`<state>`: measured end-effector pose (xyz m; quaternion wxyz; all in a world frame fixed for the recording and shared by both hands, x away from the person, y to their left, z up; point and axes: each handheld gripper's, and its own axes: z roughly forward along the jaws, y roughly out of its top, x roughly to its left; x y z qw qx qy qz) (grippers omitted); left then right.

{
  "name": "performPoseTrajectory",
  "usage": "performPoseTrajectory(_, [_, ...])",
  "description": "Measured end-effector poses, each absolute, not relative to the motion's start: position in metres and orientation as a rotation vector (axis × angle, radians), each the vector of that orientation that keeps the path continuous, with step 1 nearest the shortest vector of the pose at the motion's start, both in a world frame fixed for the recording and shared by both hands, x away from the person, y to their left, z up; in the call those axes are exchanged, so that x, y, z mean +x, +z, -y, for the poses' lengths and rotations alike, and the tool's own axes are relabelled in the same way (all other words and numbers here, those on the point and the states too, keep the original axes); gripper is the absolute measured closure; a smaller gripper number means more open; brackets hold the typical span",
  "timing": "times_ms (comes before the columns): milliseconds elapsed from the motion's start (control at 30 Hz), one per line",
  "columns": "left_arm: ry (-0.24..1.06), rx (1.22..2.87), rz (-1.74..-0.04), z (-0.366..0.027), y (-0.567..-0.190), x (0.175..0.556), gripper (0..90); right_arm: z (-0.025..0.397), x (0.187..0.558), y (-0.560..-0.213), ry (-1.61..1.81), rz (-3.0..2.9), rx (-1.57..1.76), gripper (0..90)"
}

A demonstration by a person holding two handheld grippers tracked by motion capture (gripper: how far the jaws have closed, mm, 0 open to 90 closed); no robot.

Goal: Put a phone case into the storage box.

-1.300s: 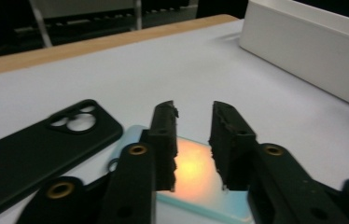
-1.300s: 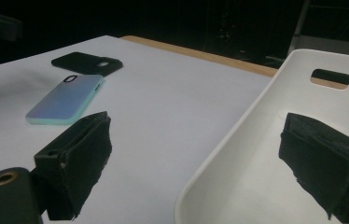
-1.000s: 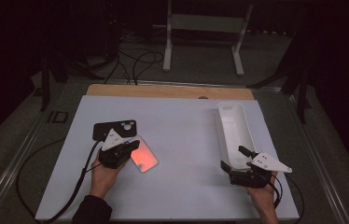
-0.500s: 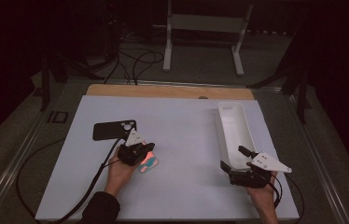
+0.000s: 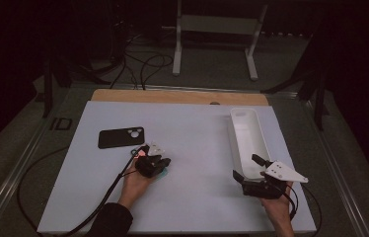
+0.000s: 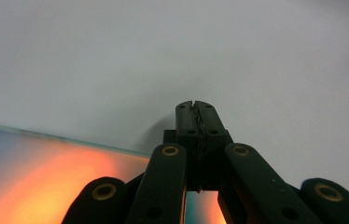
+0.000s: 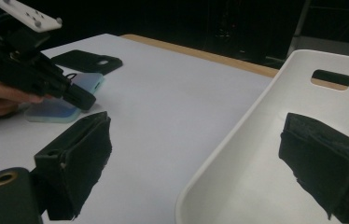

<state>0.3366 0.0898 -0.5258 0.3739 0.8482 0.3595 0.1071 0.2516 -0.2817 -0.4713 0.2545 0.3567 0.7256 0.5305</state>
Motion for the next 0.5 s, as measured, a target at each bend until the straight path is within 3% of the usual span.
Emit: performPoseTrajectory(500, [0.228, 2.194, -0.879, -0.098, -0.525, 0.308, 89.9, 0.282, 0.251, -0.471, 1.44, -1.974, 0.967, 9.1])
